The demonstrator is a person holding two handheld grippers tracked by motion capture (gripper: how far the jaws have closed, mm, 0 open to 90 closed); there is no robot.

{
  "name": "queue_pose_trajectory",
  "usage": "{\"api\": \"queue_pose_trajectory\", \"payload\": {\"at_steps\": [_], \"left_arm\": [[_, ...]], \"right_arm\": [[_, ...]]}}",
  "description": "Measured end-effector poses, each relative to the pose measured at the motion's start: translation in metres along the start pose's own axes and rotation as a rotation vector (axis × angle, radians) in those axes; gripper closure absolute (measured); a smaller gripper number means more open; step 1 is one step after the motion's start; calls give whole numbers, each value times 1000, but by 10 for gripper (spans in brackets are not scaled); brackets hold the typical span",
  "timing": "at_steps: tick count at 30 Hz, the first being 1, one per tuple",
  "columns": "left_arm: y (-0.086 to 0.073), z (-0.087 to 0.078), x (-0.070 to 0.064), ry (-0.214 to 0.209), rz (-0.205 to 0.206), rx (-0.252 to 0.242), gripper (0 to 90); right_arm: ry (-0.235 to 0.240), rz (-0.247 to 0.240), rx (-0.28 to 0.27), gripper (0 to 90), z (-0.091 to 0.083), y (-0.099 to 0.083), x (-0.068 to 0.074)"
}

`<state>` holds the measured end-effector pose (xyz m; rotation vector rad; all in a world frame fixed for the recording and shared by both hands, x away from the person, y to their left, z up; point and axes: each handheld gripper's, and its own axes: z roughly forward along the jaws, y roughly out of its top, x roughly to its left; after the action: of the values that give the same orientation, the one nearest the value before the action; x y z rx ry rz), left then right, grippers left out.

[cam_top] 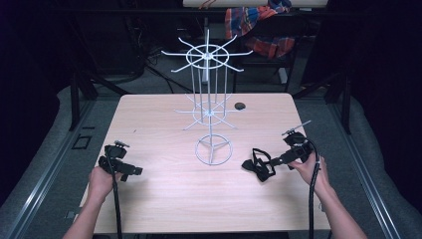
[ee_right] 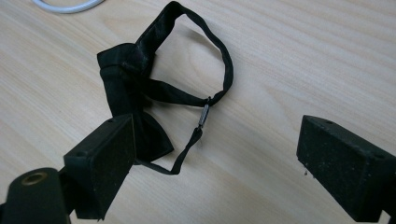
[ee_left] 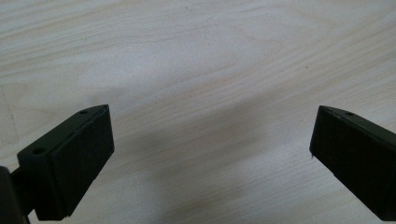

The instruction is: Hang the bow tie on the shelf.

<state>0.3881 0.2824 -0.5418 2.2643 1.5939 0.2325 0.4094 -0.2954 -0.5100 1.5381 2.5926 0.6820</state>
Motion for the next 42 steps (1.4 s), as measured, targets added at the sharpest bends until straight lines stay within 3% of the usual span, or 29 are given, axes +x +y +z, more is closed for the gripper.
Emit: {"api": "queue_pose_trajectory", "payload": {"at_steps": [3, 4, 11, 12, 15, 17, 18, 23, 25, 27, 28, 29, 30, 32, 34, 36, 37, 38, 42], "left_arm": [[0, 0, 0, -1, 1, 1, 0], [0, 0, 0, 0, 1, 1, 0], [0, 0, 0, 0, 1, 3, 0], [0, 0, 0, 0, 2, 3, 0], [0, 0, 0, -2, 3, 5, 0], [0, 0, 0, -2, 4, 5, 0], [0, 0, 0, -4, 4, 6, 0], [0, 0, 0, -7, 5, 8, 0], [0, 0, 0, -7, 8, 9, 0], [0, 0, 0, -8, 8, 9, 0], [0, 0, 0, -8, 8, 9, 0], [0, 0, 0, -8, 8, 9, 0], [0, 0, 0, -7, 8, 10, 0], [0, 0, 0, -8, 8, 9, 0], [0, 0, 0, -8, 8, 9, 0], [0, 0, 0, -6, 8, 10, 0], [0, 0, 0, -6, 8, 10, 0], [0, 0, 0, -6, 8, 11, 0], [0, 0, 1, -6, 9, 11, 0]], "right_arm": [[13, 5, -8, 74, 3, 3, 1], [-2, 22, -20, 56, 4, 4, 3], [2, -25, 3, 71, 9, 13, 4], [6, -14, 9, 154, 13, 16, 5], [-3, -23, 17, 217, 19, 19, 7], [-5, -40, 50, 265, 21, 21, 8], [0, -21, 35, 297, 24, 20, 10], [-7, -41, 69, 503, 25, 20, 10], [-13, -20, 52, 548, 29, 18, 11], [-27, -53, 107, 583, 28, 20, 10], [-27, -53, 107, 583, 28, 20, 10], [-29, -24, 71, 591, 31, 18, 12], [-33, -39, 101, 624, 30, 19, 12], [-26, -9, 84, 645, 34, 18, 14], [-39, -34, 130, 674, 34, 19, 13], [-57, -15, 122, 694, 37, 17, 16], [-59, -47, 136, 702, 38, 18, 14], [-83, -37, 144, 720, 38, 18, 17], [-81, -51, 152, 787, 41, 18, 19]]}}
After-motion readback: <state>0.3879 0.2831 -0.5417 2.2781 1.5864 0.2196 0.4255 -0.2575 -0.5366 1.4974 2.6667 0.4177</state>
